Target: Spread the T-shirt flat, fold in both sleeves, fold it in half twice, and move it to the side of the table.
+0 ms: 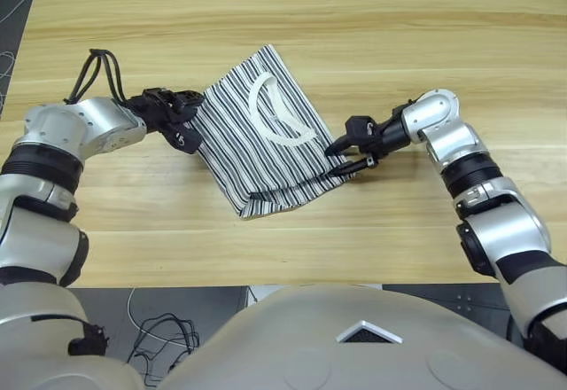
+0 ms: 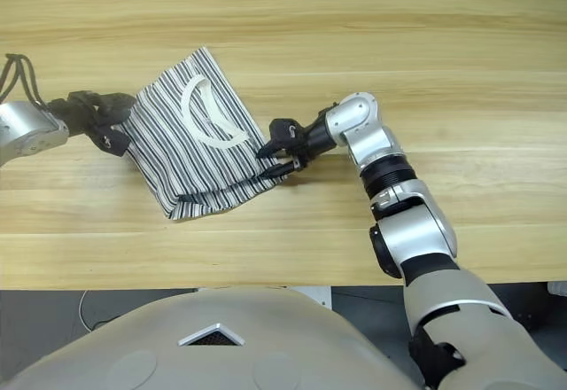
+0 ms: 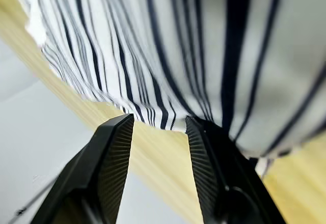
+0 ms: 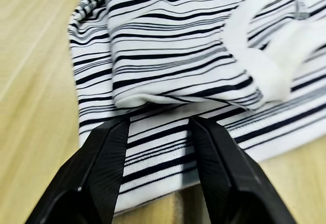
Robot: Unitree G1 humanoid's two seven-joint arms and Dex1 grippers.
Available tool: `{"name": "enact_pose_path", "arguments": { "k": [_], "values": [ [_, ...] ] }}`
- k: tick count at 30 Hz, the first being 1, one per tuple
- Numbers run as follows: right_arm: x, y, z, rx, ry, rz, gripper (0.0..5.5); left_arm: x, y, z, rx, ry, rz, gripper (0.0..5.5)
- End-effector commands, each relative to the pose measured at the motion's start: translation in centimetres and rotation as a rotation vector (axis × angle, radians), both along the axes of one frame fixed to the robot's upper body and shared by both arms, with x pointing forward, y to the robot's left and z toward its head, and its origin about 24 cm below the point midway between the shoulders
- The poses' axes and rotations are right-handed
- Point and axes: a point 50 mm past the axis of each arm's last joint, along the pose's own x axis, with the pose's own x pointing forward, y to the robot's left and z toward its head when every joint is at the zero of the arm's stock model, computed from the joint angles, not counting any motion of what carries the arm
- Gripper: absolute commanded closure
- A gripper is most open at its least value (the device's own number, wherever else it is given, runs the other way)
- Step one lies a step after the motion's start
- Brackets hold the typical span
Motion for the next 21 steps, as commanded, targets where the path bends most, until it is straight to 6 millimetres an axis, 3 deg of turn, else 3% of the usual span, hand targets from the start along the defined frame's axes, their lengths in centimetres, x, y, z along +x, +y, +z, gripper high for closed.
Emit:
{"name": "enact_pose_path", "arguments": {
  "k": [1, 6, 9, 15, 21],
  "values": [
    [-1.7, 0.2, -0.6, -0.02, 0.048, 0.048, 3.3, 0.8, -4.1, -1.4, 0.034, 0.005, -0.238, 3.59],
    [-2.8, 1.3, -1.0, 0.032, 0.091, 0.042, 3.3, 1.0, -7.6, -1.1, -0.065, -0.061, -0.458, 3.59],
    [-2.8, 1.9, -0.8, 0.071, 0.101, 0.017, 3.3, 1.1, -8.2, -1.1, -0.097, -0.092, -0.517, 3.59],
    [-2.4, 0.4, 0.6, 0.034, 0.115, -0.01, 3.3, 2.8, -5.3, -0.1, -0.022, -0.178, -0.415, 3.59],
    [-4.1, -2.3, 1.9, -0.041, 0.133, 0.029, 3.3, 3.7, -1.9, 0.6, 0.058, -0.257, -0.269, 3.59]
  ]
}}
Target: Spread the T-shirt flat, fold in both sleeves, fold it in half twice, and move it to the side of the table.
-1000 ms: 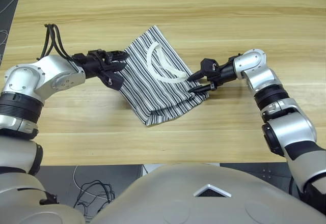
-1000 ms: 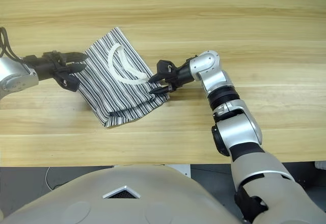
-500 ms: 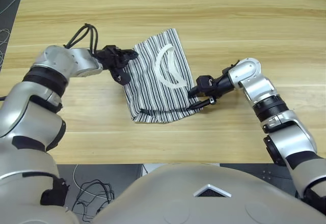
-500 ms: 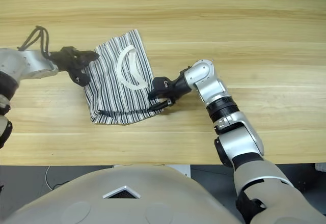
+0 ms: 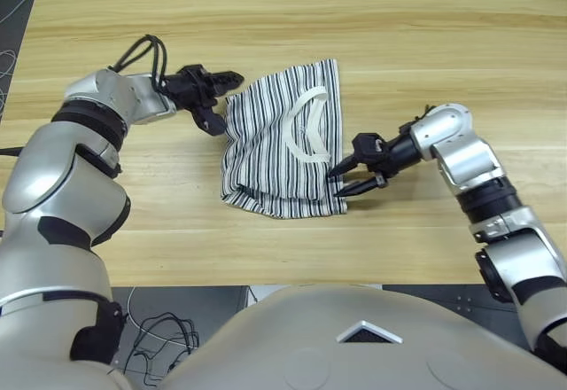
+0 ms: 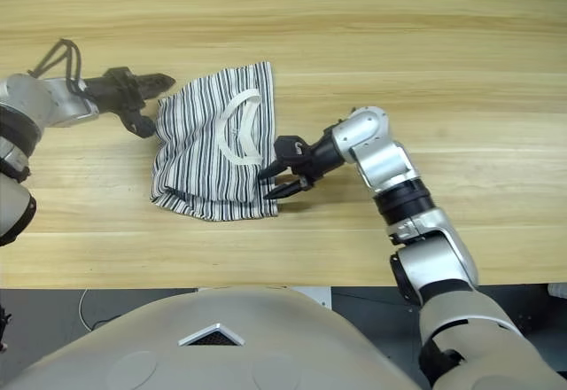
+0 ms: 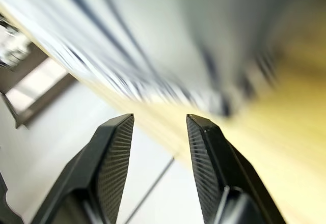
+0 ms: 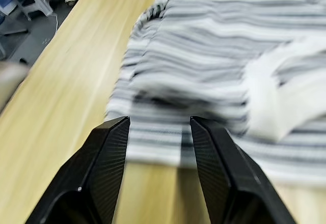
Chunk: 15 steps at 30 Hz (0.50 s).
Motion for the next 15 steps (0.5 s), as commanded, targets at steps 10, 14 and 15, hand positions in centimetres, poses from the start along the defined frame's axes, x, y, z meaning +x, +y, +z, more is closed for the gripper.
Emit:
{"name": "enact_pose_path", "arguments": {
  "k": [10, 14, 15],
  "values": [
    [1.3, -1.6, 4.8, 0.182, -0.15, -0.093, 3.3, 0.1, -1.1, 7.9, -0.658, 0.076, 0.04, 3.59],
    [1.4, -4.6, 7.6, 0.156, -0.192, -0.127, 2.61, -3.5, 3.1, 11.2, -0.697, 0.162, 0.123, 3.1],
    [1.6, -4.9, 7.8, 0.144, -0.229, -0.141, 2.41, -4.4, 3.8, 11.3, -0.674, 0.185, 0.15, 2.93]
  ]
}}
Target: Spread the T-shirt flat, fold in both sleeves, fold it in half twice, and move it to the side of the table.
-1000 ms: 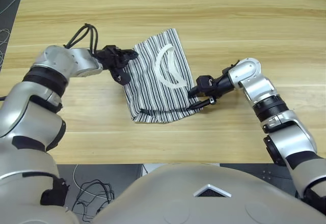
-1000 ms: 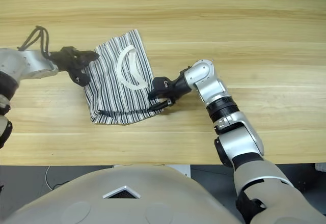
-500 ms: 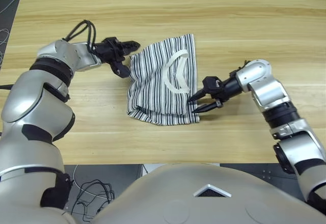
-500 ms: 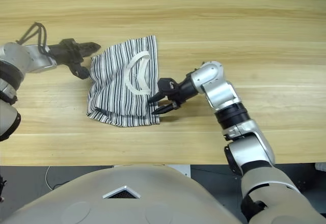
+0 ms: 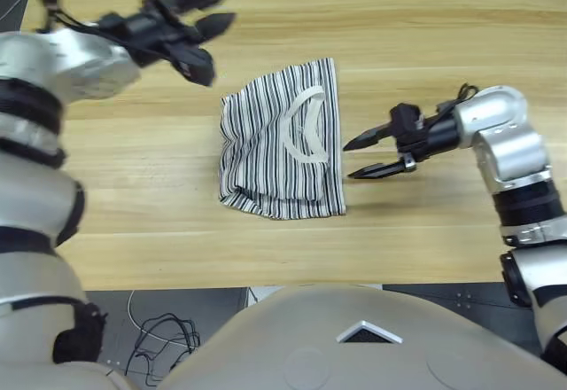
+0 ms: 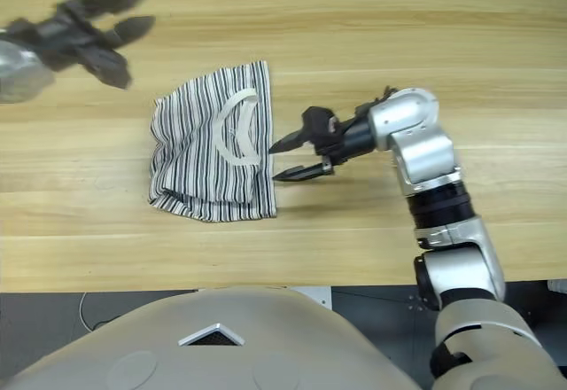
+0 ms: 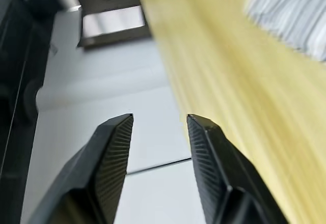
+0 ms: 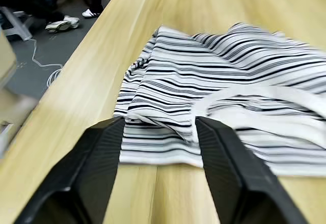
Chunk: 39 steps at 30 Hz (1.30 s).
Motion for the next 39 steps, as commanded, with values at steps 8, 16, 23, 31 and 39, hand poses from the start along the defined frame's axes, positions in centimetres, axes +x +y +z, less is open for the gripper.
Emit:
{"name": "enact_pose_path", "arguments": {
  "k": [8, 16, 23, 31, 39],
  "values": [
    [-0.3, -1.6, -3.3, -0.298, -0.603, 0.128, 0.9, -9.7, 1.1, -5.4, 0.179, 0.508, 0.048, 1.75],
    [-1.2, -1.3, -5.3, -0.159, -1.012, 0.348, 0.84, -12.4, 1.9, -8.9, 0.343, 0.603, 0.073, 1.75],
    [-2.2, -1.2, -6.4, -0.045, -1.053, 0.412, 0.84, -13.2, 2.1, -8.9, 0.398, 0.626, 0.075, 1.75],
    [-3.2, -0.6, -7.4, 0.023, -1.007, 0.437, 0.84, -14.2, 1.0, -9.4, 0.359, 0.669, 0.05, 1.75],
    [-3.5, 0.2, -8.4, 0.035, -0.987, 0.424, 0.84, -14.1, 0.2, -9.5, 0.339, 0.665, 0.036, 1.75]
  ]
}}
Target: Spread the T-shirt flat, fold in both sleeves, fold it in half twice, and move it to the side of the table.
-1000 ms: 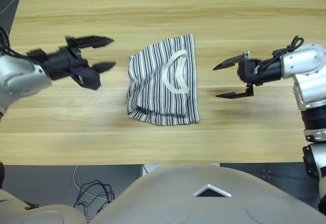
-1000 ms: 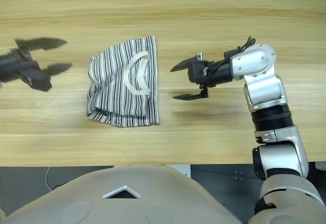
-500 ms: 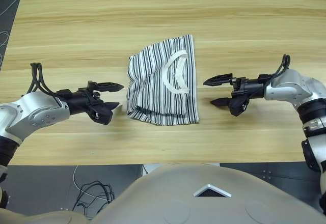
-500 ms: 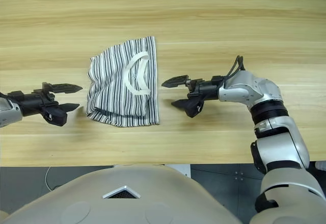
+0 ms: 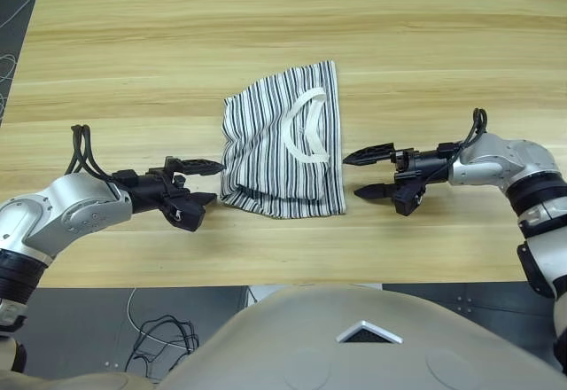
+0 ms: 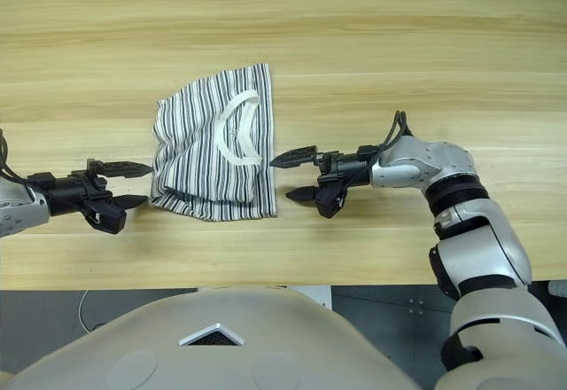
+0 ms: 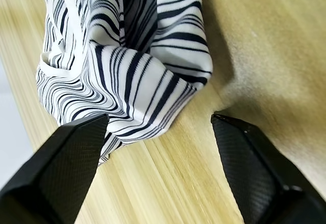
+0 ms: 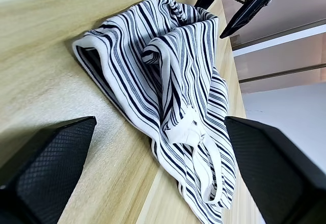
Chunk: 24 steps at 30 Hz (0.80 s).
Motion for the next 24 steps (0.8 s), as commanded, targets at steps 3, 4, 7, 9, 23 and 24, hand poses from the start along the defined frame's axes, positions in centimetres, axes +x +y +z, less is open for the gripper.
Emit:
{"name": "enact_pose_path", "arguments": {
  "k": [3, 4, 7, 9, 23, 24],
  "values": [
    [-0.9, 0.7, -2.2, -0.077, 0.067, 0.022, 0.84, 0.0, -0.6, -0.1, -0.014, 0.007, -0.013, 1.75],
    [-0.9, 0.9, -2.3, -0.069, 0.07, 0.026, 0.84, 0.1, -0.7, -0.2, -0.019, 0.007, -0.015, 1.75],
    [-1.0, 1.7, -2.4, -0.054, 0.078, 0.043, 0.84, 0.4, -1.1, -0.3, -0.03, 0.003, -0.021, 1.75],
    [-1.0, 2.0, -2.5, -0.05, 0.081, 0.053, 0.84, 0.5, -1.3, -0.3, -0.038, 0.0, -0.026, 1.75],
    [-0.8, 3.0, -2.8, -0.079, 0.099, 0.11, 1.03, 0.9, -0.7, -1.2, -0.008, 0.018, -0.013, 1.93],
    [-0.8, 3.0, -2.9, -0.089, 0.105, 0.113, 1.2, 0.8, -0.6, -1.3, -0.001, 0.028, -0.01, 2.09]
  ]
}}
